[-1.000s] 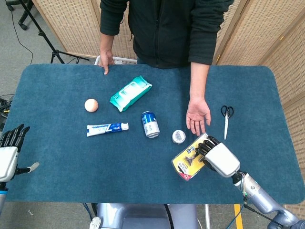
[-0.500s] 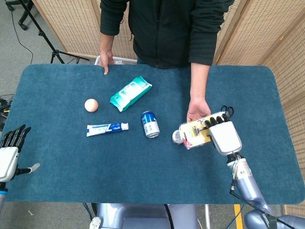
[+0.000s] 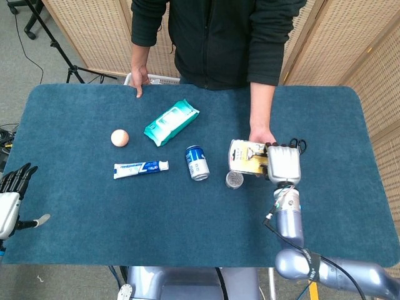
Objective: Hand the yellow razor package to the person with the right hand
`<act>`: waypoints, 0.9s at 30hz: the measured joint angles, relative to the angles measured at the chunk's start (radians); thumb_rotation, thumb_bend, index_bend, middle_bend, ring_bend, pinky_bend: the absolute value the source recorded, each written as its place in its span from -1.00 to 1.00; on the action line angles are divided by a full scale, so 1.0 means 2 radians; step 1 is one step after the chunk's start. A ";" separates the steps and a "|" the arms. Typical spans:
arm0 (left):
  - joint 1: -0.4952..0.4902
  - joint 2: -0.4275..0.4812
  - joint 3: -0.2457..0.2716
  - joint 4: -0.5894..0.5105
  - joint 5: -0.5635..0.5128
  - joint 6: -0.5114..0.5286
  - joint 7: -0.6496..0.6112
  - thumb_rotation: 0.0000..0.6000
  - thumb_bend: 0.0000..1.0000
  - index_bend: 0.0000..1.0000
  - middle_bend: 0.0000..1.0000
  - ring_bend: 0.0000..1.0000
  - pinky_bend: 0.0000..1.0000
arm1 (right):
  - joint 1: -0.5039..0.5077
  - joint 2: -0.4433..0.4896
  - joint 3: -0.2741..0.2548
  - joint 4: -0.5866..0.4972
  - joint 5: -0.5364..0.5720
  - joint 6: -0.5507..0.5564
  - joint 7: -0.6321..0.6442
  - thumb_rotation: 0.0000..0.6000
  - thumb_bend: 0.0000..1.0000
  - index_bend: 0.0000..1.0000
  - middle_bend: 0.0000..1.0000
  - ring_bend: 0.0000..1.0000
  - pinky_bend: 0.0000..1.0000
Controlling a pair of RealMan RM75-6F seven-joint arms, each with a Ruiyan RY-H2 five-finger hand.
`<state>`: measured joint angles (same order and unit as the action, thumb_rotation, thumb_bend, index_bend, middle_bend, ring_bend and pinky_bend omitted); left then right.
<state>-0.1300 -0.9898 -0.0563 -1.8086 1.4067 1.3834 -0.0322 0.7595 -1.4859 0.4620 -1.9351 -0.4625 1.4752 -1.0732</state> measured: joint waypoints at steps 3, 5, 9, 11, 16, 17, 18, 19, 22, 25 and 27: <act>0.000 0.002 -0.001 0.000 -0.002 -0.001 -0.005 1.00 -1.00 -1.00 -1.00 -1.00 -1.00 | 0.000 0.003 0.003 -0.009 0.013 -0.008 0.011 1.00 -0.40 -0.97 -1.00 -0.99 -0.73; 0.000 0.002 0.000 0.000 -0.001 -0.001 -0.005 1.00 -1.00 -1.00 -1.00 -1.00 -1.00 | 0.000 0.011 0.006 -0.021 0.033 -0.015 0.015 1.00 -0.77 -1.00 -1.00 -1.00 -0.83; 0.000 0.003 0.001 0.000 0.000 -0.001 -0.004 1.00 -1.00 -1.00 -1.00 -1.00 -1.00 | 0.003 0.033 0.008 -0.041 0.059 -0.024 0.024 1.00 -1.00 -1.00 -1.00 -1.00 -0.95; 0.000 0.002 0.001 0.000 0.000 -0.001 -0.003 1.00 -1.00 -1.00 -1.00 -1.00 -1.00 | 0.003 0.041 0.007 -0.052 0.050 -0.021 0.030 1.00 -1.00 -1.00 -1.00 -1.00 -0.95; -0.001 0.001 0.000 0.000 -0.002 -0.002 0.000 1.00 -1.00 -1.00 -1.00 -1.00 -1.00 | -0.007 0.083 0.003 -0.110 0.013 -0.001 0.047 1.00 -1.00 -1.00 -1.00 -1.00 -0.95; -0.001 0.001 0.000 0.000 -0.002 -0.002 0.000 1.00 -1.00 -1.00 -1.00 -1.00 -1.00 | -0.012 0.092 0.000 -0.122 0.003 0.001 0.052 1.00 -1.00 -1.00 -1.00 -1.00 -0.95; -0.001 0.000 0.000 0.000 -0.001 -0.001 0.001 1.00 -1.00 -1.00 -1.00 -1.00 -1.00 | -0.017 0.100 -0.004 -0.132 -0.009 0.003 0.057 1.00 -1.00 -1.00 -1.00 -1.00 -0.95; -0.001 0.000 0.001 0.000 -0.001 -0.001 0.001 1.00 -1.00 -1.00 -1.00 -1.00 -1.00 | -0.024 0.110 -0.011 -0.141 -0.027 0.004 0.065 1.00 -1.00 -1.00 -1.00 -1.00 -0.95; 0.000 0.000 0.001 0.000 0.000 0.002 0.002 1.00 -1.00 -1.00 -1.00 -1.00 -1.00 | -0.047 0.130 -0.034 -0.150 -0.086 0.004 0.091 1.00 -1.00 -1.00 -1.00 -1.00 -0.95; 0.002 -0.001 0.000 0.000 0.001 0.007 0.002 1.00 -1.00 -1.00 -1.00 -1.00 -1.00 | -0.077 0.144 -0.068 -0.138 -0.173 0.004 0.139 1.00 -1.00 -1.00 -1.00 -1.00 -0.95; 0.003 -0.002 0.000 0.001 0.002 0.008 0.003 1.00 -1.00 -1.00 -1.00 -1.00 -1.00 | -0.097 0.154 -0.094 -0.121 -0.238 0.000 0.183 1.00 -1.00 -1.00 -1.00 -1.00 -0.95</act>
<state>-0.1239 -0.9928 -0.0557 -1.8074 1.4104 1.4001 -0.0263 0.5662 -1.1778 0.2735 -2.1764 -0.9377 1.4753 -0.7069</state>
